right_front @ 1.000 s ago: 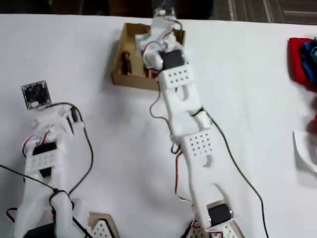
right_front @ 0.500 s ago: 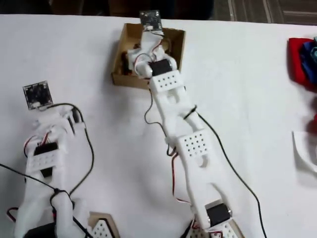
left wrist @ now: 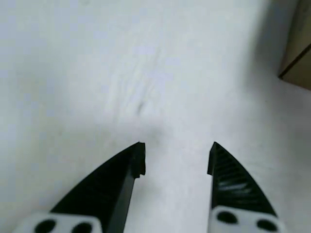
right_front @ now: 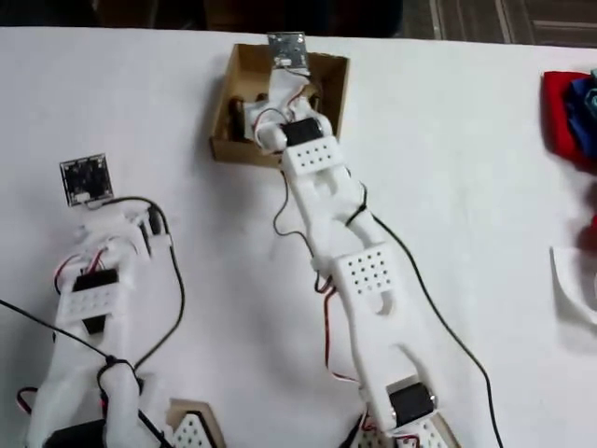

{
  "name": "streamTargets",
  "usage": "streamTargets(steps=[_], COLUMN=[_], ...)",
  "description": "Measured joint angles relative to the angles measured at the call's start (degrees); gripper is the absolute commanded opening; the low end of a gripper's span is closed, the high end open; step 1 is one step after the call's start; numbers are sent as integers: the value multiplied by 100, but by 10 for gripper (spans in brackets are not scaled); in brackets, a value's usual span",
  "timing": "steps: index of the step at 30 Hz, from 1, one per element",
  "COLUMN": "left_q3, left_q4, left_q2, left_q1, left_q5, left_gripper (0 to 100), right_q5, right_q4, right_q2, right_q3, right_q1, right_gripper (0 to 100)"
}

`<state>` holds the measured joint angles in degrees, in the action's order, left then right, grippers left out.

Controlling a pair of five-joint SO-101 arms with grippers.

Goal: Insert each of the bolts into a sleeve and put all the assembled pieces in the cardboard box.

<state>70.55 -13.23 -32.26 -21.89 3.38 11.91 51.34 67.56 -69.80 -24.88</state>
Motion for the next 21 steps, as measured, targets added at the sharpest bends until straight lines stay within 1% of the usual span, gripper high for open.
streamTargets(steps=[2, 13, 15, 18, 19, 21], left_q3=[0, 0, 0, 9, 9, 9], left_q4=[0, 0, 0, 0, 0, 0], left_q2=[0, 0, 0, 0, 0, -26], left_q1=[0, 0, 0, 0, 0, 0], left_q5=[0, 0, 0, 0, 0, 0], left_gripper=[222, 222, 222, 222, 222, 222], right_q5=[18, 18, 18, 18, 18, 18], right_q4=[-9, -44, -44, 167, 378, 923], right_q2=[0, -9, -9, -9, -26, -141], right_q3=[0, -9, -9, -97, -211, -545], right_q1=[0, 35, 79, 229, 290, 431], right_gripper=[155, 151, 115, 29, 15, 36])
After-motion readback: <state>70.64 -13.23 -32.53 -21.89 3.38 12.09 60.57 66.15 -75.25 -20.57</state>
